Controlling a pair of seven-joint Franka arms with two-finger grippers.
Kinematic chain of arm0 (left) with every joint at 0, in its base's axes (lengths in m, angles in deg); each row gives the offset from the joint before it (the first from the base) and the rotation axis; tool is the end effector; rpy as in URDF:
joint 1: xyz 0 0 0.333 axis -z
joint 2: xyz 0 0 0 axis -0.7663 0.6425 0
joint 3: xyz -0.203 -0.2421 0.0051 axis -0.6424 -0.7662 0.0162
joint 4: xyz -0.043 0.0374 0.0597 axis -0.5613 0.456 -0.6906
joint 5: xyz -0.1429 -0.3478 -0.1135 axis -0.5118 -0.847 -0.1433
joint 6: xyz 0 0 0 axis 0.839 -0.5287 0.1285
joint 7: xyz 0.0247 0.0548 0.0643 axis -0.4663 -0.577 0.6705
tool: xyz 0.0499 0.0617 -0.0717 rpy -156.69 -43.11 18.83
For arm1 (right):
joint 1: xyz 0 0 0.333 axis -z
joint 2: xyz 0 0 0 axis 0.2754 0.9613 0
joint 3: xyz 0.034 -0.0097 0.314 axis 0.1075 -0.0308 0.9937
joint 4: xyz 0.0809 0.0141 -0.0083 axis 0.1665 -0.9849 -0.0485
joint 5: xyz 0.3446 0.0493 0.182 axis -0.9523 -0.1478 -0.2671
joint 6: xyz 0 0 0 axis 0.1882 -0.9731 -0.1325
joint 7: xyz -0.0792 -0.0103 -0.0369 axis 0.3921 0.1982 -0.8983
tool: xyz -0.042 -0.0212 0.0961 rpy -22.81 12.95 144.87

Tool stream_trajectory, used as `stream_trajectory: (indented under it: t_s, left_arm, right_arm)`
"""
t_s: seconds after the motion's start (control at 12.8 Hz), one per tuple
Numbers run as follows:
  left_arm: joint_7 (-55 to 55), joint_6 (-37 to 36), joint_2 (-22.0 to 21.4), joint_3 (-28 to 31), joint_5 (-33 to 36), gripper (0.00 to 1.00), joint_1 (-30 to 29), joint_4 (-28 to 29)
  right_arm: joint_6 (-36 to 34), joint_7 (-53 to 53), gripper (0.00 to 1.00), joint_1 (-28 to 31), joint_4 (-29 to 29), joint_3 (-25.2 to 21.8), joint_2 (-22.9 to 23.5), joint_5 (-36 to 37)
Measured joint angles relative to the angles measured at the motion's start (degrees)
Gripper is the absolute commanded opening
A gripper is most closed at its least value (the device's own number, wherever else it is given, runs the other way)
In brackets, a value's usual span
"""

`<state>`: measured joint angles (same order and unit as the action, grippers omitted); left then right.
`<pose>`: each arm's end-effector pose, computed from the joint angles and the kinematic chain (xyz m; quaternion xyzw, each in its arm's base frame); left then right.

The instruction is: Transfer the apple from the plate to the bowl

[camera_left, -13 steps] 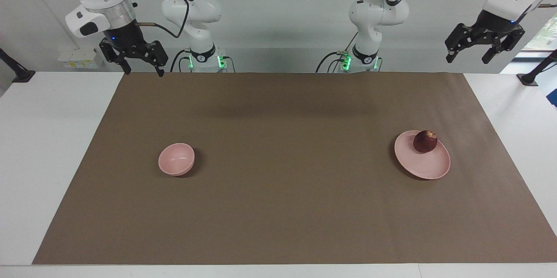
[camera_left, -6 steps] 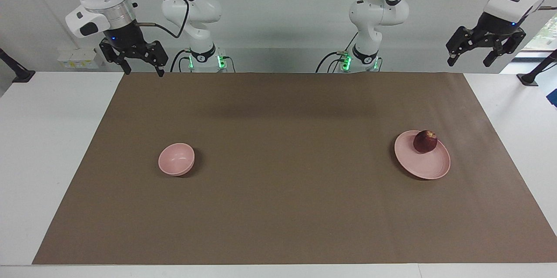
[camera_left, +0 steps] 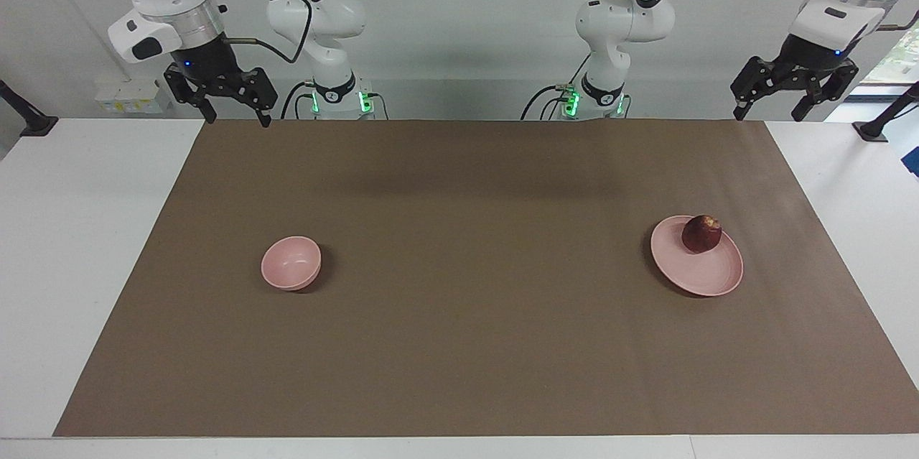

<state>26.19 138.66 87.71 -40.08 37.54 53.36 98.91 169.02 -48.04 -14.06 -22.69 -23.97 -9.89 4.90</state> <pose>0.5435 0.0044 0.6652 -0.9981 0.0556 -0.0256 0.0074 0.5330 -0.0008 0.6436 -0.9984 0.0563 -0.0040 0.0003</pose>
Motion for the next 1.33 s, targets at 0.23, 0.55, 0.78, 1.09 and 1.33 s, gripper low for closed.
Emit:
stream_trajectory:
  t_s: [0.23,0.55,0.78,1.09,1.33]
  left_arm:
    - [-1.69,5.11,-0.01,0.2,0.0,1.0,-0.91,4.94]
    - [-3.06,15.75,0.02,0.24,0.0,1.0,-2.96,13.57]
    - [-5.9,21.64,0.1,0.25,-1.43,1.0,-4.33,18.2]
    - [-8.55,31.72,0.6,0.28,-2.38,1.0,-6.82,25.31]
    - [-8.68,35.88,2.08,0.18,-2.68,1.0,-6.97,28.55]
  right_arm:
    - [0.0,0.0,1.0,0.0,0.0,0.0,0.0,0.0]
    - [0.0,0.0,1.0,-1.34,-0.01,-1.14,0.0,0.0]
    - [0.0,0.0,1.0,-5.36,-0.01,-5.27,0.0,0.0]
    - [0.0,0.0,1.0,-6.06,-0.01,-6.25,0.0,0.0]
    - [-0.03,0.0,1.0,-6.12,-0.01,-6.24,0.0,-0.02]
